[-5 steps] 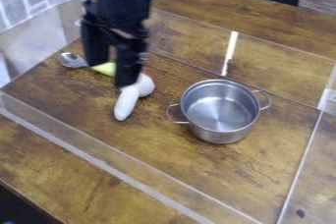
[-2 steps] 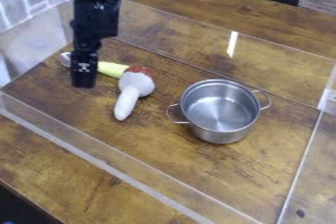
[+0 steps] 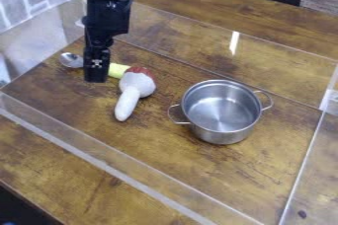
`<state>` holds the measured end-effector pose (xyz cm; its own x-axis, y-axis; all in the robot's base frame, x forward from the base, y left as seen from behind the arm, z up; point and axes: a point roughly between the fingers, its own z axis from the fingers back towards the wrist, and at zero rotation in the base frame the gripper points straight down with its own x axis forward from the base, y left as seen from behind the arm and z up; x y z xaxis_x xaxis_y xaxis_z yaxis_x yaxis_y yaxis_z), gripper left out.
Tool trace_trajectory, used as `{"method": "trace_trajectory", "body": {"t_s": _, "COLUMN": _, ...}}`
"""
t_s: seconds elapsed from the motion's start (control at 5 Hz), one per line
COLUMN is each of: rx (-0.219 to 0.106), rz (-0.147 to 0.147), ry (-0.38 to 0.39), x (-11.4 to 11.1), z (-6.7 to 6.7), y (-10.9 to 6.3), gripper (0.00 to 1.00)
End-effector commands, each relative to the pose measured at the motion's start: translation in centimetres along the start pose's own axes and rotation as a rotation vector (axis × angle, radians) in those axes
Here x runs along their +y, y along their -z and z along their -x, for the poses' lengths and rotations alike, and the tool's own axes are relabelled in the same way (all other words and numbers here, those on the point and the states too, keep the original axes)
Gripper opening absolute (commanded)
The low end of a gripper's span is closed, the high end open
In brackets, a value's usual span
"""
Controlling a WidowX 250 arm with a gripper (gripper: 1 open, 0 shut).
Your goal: Move the green spoon to the right
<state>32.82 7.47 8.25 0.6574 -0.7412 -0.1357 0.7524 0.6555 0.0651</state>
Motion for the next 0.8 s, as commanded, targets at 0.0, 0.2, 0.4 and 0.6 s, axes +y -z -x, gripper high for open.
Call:
{"method": "trace_trajectory", "body": {"t_s": 0.0, "rx": -0.037, "rz": -0.052, "ry": 0.014, "x": 0.2, "z": -1.1, "y": -1.3, "gripper": 1.00}}
{"method": "trace_trajectory", "body": {"t_s": 0.2, "rx": -0.046, "rz": -0.054, "ry": 0.037, "x": -0.5, "z": -1.8, "y": -0.9, "gripper": 1.00}}
{"method": "trace_trajectory", "body": {"t_s": 0.4, "rx": -0.044, "rz": -0.047, "ry": -0.018, "x": 0.2, "z": -2.0, "y": 0.9, "gripper": 1.00}}
{"method": "trace_trajectory", "body": {"t_s": 0.6, "rx": -0.036, "rz": -0.035, "ry": -0.072, "x": 1.1, "z": -1.8, "y": 2.5, "gripper": 0.00}}
